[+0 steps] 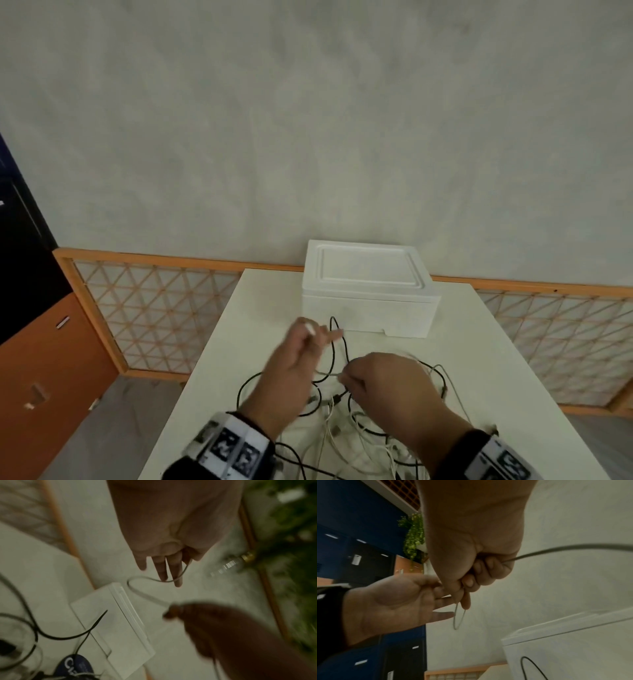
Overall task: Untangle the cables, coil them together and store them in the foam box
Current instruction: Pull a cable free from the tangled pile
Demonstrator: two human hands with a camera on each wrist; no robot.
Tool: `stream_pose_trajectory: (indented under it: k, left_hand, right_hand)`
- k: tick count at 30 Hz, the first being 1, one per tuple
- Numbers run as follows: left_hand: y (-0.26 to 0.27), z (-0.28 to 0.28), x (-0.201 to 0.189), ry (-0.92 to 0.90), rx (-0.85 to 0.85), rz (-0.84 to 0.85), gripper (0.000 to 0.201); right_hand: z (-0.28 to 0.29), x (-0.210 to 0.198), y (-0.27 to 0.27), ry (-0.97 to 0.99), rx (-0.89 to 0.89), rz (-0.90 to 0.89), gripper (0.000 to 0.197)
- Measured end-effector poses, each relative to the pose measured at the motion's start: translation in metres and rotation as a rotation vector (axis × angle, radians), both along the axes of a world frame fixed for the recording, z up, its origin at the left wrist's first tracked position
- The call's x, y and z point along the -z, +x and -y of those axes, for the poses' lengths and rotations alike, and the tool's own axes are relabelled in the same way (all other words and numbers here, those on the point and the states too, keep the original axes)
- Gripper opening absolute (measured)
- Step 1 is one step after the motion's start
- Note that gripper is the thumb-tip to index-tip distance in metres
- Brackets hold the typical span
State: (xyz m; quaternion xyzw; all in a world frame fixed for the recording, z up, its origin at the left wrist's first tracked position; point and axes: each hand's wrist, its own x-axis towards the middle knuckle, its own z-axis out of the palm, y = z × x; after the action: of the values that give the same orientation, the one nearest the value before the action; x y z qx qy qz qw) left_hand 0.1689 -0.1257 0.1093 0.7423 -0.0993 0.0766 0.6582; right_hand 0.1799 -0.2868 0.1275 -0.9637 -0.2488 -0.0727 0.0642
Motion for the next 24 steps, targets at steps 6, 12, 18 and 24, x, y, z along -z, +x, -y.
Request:
stream_pose_trajectory:
  k: [6, 12, 18, 24]
  left_hand:
    - [0.003, 0.012, 0.005, 0.572, 0.074, 0.142, 0.023]
    - [0.018, -0.061, 0.005, 0.885, -0.347, 0.087, 0.028]
    - [0.010, -0.112, 0.031, 0.888, -0.543, -0.017, 0.019]
    - [0.009, -0.154, 0.056, 0.944, -0.630, -0.155, 0.024]
  right_hand:
    - [0.004, -0.013, -0.005, 0.152, -0.148, -0.161, 0.023]
    - [0.069, -0.016, 0.007, 0.336, 0.051, -0.256, 0.027]
    - [0.125, -0.017, 0.009, 0.287, 0.275, -0.128, 0.047]
    - [0.133, -0.008, -0.003, 0.470, 0.352, -0.235, 0.034]
